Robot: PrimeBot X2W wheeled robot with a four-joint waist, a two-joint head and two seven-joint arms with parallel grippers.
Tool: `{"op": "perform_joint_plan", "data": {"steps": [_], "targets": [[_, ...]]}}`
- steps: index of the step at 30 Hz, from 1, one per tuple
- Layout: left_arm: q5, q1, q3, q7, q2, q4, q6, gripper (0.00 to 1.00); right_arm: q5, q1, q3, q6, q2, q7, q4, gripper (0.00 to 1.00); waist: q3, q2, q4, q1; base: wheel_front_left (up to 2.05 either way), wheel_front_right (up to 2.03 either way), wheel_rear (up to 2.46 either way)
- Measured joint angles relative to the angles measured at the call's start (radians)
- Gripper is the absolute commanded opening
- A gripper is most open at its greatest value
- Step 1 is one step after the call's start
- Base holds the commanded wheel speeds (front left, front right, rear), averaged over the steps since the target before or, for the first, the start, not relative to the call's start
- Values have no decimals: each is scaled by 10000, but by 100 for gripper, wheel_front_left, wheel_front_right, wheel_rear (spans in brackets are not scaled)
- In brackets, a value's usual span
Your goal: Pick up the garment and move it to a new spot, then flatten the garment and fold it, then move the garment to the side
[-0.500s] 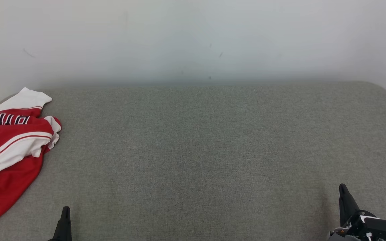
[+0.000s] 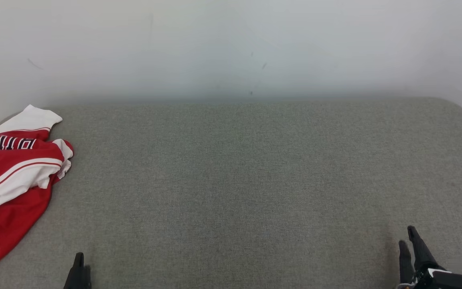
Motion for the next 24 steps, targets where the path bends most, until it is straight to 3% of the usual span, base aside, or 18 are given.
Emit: {"op": "perform_joint_plan", "data": {"steps": [10,24], "targets": [[142,290,-146,-332,-96,130,10,100,-224,342,364,-6,65,-336,155,100,6,0,1,0,0,0,0],[2011,366,-205,-976,-90,-546,150,100,-2403,345,903,-6,65,-976,-297,100,5,0,-4,0,0,0,0]]}}
